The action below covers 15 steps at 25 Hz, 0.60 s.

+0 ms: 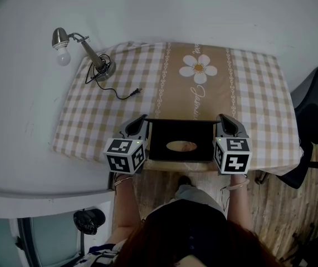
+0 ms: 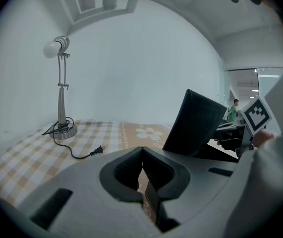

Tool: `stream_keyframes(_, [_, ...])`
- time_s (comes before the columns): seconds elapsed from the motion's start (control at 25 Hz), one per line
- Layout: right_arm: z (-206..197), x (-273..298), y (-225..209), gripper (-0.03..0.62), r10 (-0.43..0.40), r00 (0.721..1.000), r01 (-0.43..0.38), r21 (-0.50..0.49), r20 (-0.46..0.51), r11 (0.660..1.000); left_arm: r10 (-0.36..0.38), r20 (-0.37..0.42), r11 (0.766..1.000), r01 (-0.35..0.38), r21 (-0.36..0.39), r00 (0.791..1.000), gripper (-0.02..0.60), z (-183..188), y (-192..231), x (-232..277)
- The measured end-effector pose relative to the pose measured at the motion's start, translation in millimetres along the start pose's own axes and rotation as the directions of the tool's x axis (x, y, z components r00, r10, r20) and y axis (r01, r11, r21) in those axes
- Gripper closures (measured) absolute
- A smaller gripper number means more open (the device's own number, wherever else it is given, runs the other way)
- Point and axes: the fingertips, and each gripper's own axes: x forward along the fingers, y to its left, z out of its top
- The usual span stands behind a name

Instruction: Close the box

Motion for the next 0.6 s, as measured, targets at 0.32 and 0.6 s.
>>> stream_keyframes(0.32, [-8.2,-6.6,2.8,0.577,-0.013,1.0,0.013,0.009,-0.016,1.0,0.006,0.003,1.0,-0.006,-0.021,1.0,0.555,-7.4,-2.5,-6.8])
stream_keyframes(0.6, [-17.4,-12.1,4.3,0.577,-0.021,0.999,0.021,0.017,-0.031,1.0,0.007,-0.007,0.999,-0.007,-0.031,1.0,0.555,-15.5,-5.9,-11.5])
